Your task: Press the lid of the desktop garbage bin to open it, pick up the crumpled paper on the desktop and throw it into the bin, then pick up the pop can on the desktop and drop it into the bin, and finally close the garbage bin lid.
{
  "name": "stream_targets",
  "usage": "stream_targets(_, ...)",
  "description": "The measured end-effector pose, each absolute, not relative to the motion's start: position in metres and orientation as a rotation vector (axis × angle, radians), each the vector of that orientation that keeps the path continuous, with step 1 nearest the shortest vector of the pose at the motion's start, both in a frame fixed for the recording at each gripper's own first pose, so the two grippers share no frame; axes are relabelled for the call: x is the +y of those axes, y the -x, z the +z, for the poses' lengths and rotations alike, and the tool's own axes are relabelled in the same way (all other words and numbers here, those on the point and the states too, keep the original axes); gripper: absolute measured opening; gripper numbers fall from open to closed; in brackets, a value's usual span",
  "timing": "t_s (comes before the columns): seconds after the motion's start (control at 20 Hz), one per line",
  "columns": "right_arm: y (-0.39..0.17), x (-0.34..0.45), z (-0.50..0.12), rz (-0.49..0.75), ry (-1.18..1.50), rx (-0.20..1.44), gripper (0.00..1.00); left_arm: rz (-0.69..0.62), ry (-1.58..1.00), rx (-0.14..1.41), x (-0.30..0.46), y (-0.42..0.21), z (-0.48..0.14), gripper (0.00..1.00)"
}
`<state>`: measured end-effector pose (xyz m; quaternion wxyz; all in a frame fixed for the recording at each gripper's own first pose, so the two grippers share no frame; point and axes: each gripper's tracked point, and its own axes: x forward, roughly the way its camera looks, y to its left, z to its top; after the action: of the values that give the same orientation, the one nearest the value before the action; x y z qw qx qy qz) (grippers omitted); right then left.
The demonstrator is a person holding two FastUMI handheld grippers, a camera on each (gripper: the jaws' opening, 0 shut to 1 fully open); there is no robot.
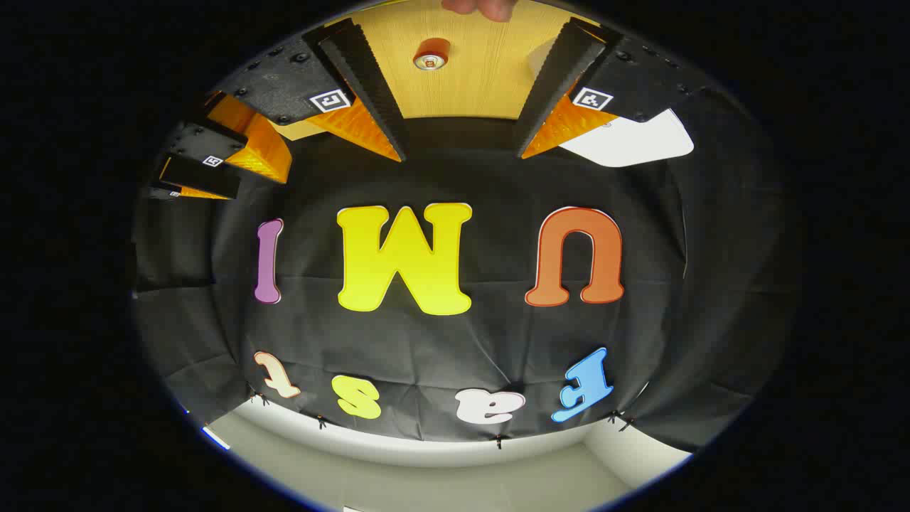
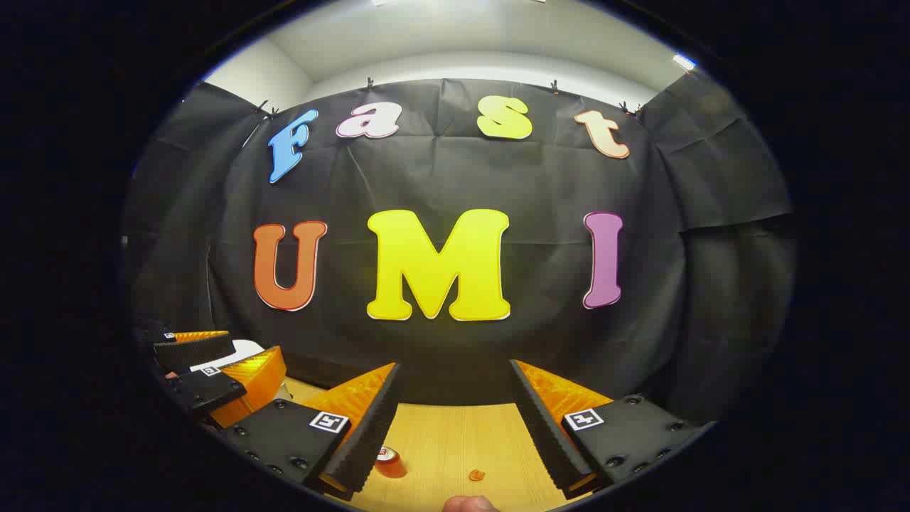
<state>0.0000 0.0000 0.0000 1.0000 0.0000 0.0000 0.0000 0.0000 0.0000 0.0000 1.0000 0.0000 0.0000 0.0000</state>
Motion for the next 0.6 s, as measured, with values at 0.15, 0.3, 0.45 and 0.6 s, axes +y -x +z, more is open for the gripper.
stream_targets(0.15, -0.005, -0.002, -0.002, -0.001, -0.005, 0.004, 0.94, 0.007, -0.002, 0.002, 0.001, 0.001, 0.0, 0.97)
stream_targets(0.3, -0.005, -0.007, -0.003, -0.008, -0.015, 0.01, 0.92, 0.023, -0.005, -0.005, 0.002, 0.001, 0.002, 0.97)
stream_targets(0.45, -0.005, -0.012, 0.001, -0.016, -0.027, -0.002, 0.94, 0.037, -0.01, -0.006, 0.004, 0.0, 0.003, 0.97)
stream_targets(0.6, -0.006, -0.014, -0.003, -0.011, -0.033, 0.01, 0.94, 0.048, -0.012, -0.006, 0.004, -0.001, 0.004, 0.97)
